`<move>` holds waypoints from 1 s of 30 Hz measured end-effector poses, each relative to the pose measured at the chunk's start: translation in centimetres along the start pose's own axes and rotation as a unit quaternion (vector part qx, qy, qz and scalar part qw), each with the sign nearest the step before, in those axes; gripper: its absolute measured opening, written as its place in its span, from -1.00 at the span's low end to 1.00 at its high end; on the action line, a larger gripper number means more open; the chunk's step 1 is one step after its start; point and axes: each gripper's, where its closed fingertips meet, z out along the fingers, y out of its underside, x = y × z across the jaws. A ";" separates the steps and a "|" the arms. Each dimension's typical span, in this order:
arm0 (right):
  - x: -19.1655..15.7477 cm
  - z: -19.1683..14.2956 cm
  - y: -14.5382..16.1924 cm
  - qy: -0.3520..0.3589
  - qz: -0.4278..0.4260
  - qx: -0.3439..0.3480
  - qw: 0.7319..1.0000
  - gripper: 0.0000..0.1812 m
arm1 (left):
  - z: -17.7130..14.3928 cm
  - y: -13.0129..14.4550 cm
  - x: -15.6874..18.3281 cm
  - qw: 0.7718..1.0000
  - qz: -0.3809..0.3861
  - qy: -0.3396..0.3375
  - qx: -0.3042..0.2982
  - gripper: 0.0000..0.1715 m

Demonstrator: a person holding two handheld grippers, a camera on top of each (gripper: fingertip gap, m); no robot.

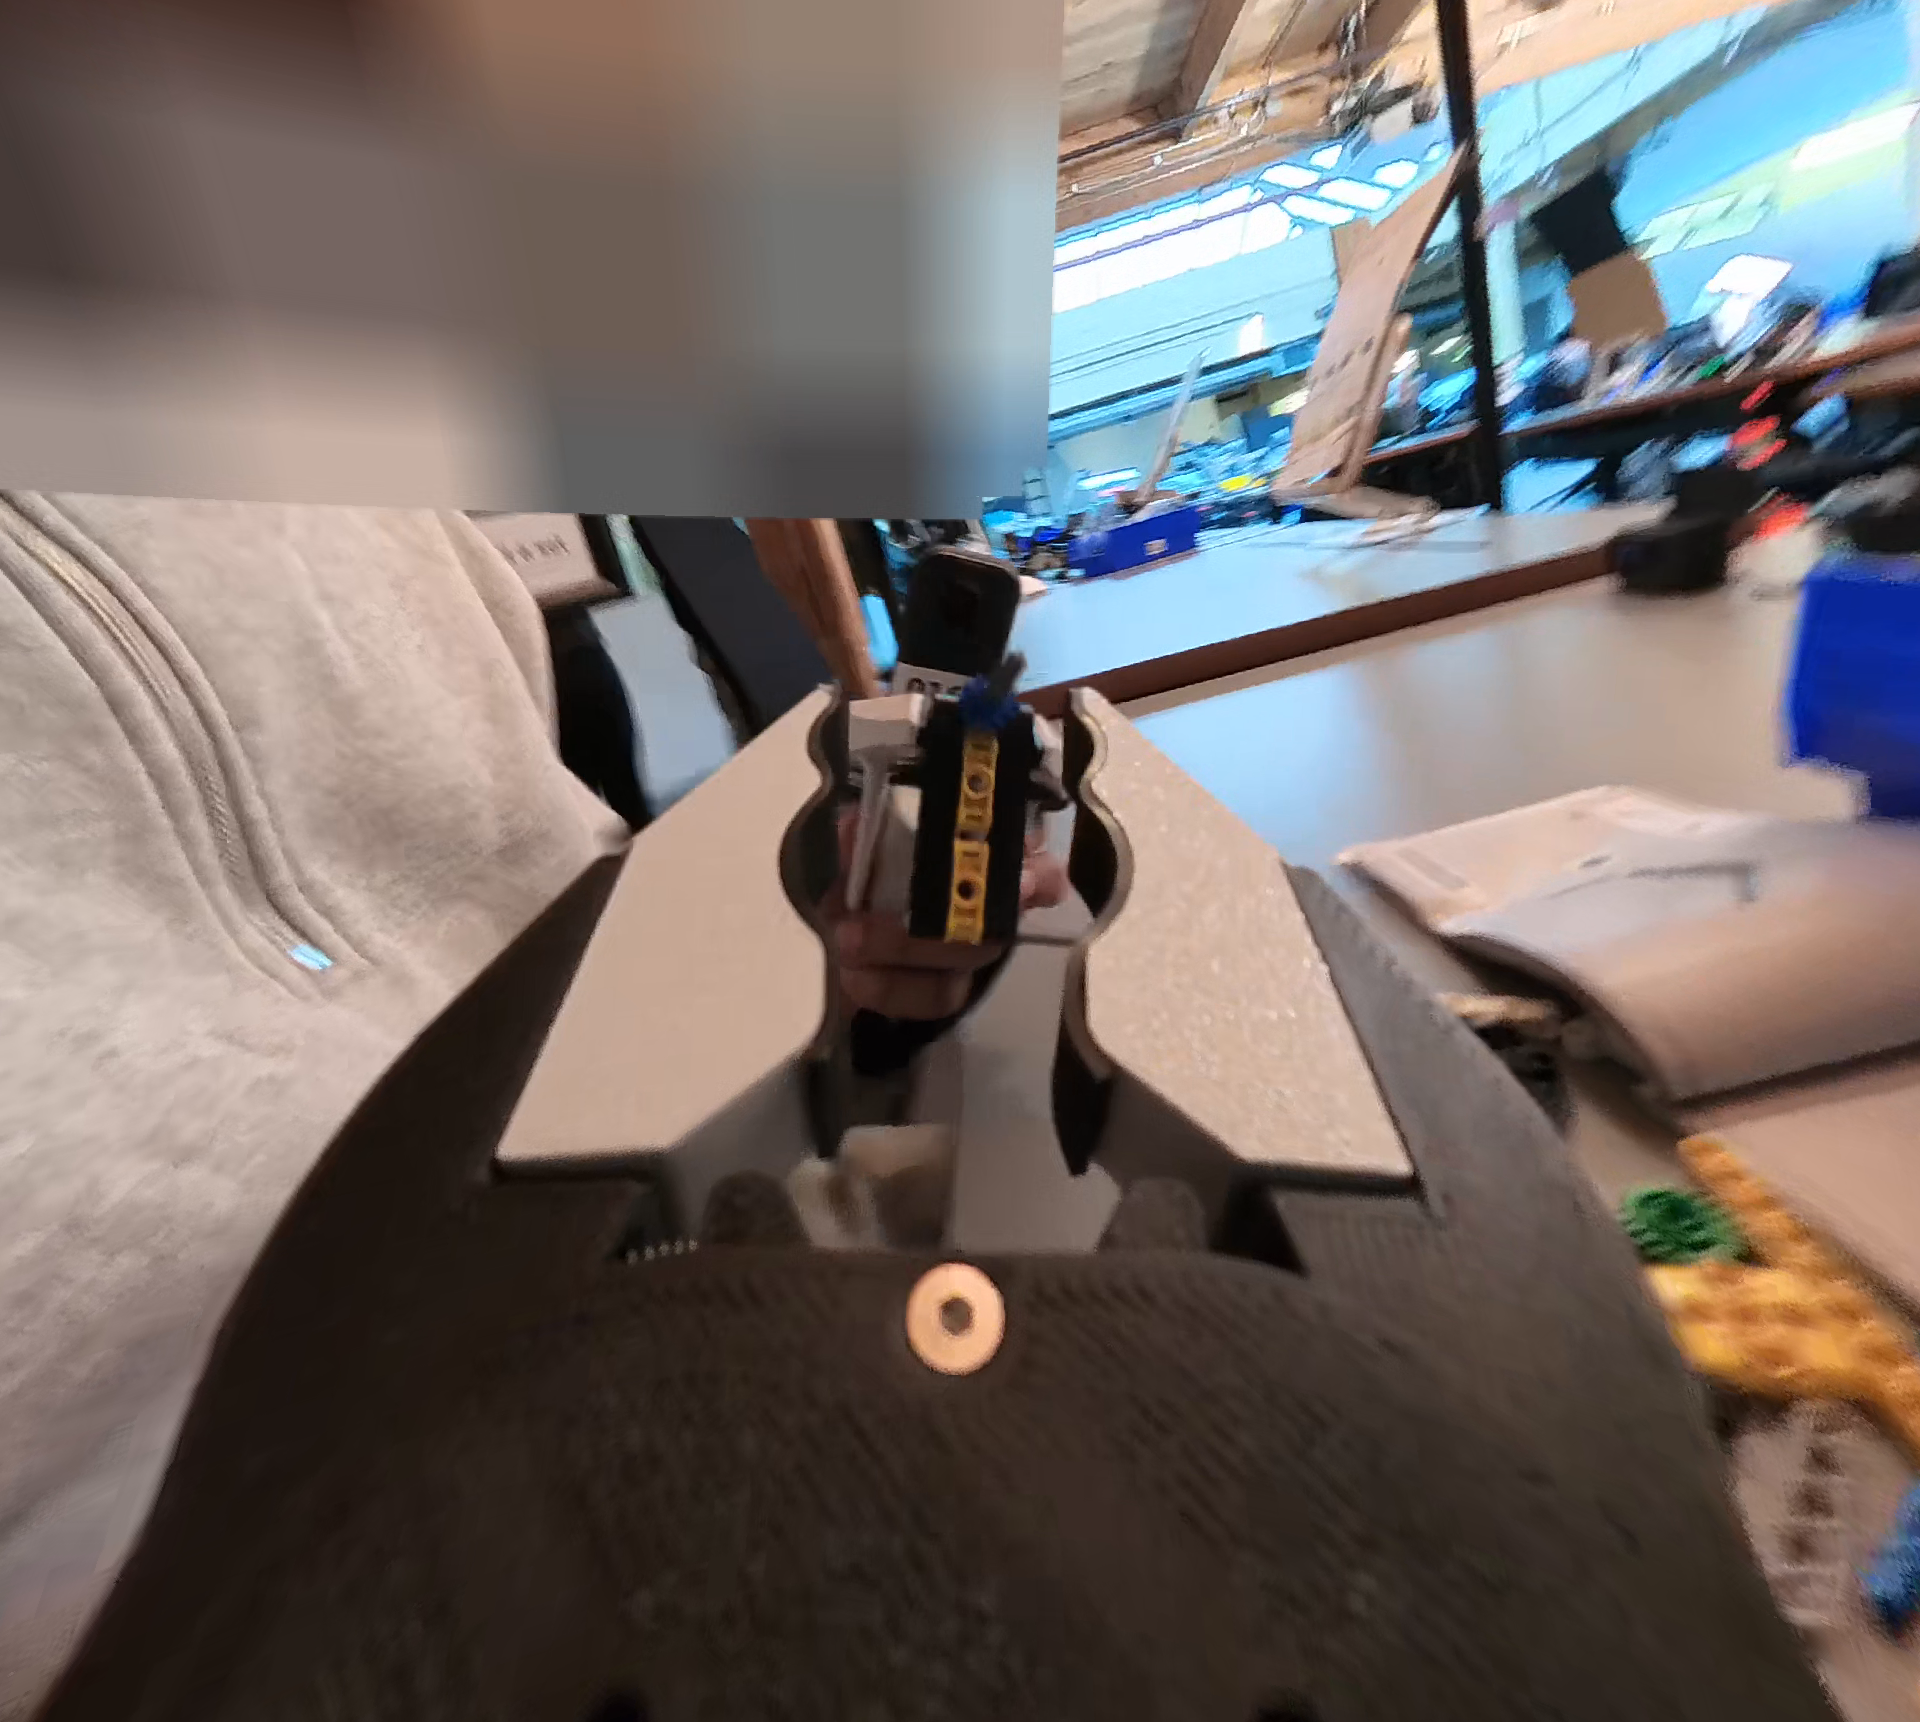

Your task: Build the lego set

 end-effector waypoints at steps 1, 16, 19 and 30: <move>-0.1 0.0 0.0 0.006 -0.022 -0.004 1.000 -0.56 | 0.1 0.1 0.0 1.000 -0.001 0.000 -0.003 -0.73; 0.4 -0.1 1.1 0.016 -0.026 -0.049 0.998 -0.96 | 0.6 1.7 0.3 0.998 0.018 0.001 -0.054 -0.73; 0.4 0.0 1.1 0.013 -0.015 -0.046 0.999 -0.96 | 0.7 1.7 0.3 0.998 0.024 -0.002 -0.053 -0.73; 0.4 0.0 1.3 0.009 -0.007 -0.045 0.999 -0.97 | 0.6 1.7 0.2 0.998 0.024 0.001 -0.052 -0.73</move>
